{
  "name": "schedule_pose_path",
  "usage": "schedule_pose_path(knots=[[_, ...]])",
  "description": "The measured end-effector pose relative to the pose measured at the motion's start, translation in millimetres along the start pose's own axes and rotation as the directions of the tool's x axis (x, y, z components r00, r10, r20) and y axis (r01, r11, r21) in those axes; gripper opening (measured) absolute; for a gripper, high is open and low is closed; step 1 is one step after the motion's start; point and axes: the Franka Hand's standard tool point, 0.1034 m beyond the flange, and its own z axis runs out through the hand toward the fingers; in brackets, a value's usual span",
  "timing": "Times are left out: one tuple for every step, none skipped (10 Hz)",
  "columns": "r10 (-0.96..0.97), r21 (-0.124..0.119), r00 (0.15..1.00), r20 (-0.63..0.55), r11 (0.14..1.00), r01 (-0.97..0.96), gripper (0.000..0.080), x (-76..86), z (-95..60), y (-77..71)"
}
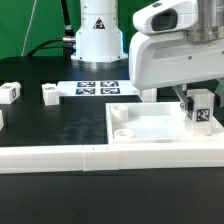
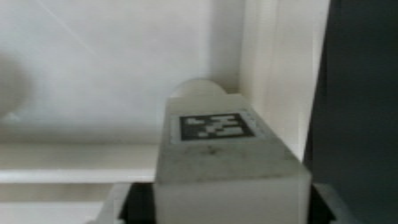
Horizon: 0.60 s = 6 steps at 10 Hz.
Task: Assemble one leg
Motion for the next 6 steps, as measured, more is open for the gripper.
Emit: schedule_pose_path(knots=[[0.032, 0.000, 0.999, 0.000, 0.999, -0.032, 0.0294, 0.0, 0.1, 0.6], [0.038, 0.004, 0.999, -0.001, 0.999, -0.038, 0.0293, 0.4, 0.0, 2.3], [0.056, 0.010, 0.998, -0.004, 0.998, -0.056, 0.0293, 1.4, -0.4, 6.4], [0.227, 0.030, 0.974, -0.005, 0.973, -0.227, 0.0293, 2.0, -0.4, 7.9], [0.303, 0.034, 0.953, -0.006, 0.952, -0.303, 0.0293, 2.3, -0.3, 8.3], [0.420, 0.037, 0.908, -0.002, 0.907, -0.420, 0.0293, 2.4, -0.3, 8.6]])
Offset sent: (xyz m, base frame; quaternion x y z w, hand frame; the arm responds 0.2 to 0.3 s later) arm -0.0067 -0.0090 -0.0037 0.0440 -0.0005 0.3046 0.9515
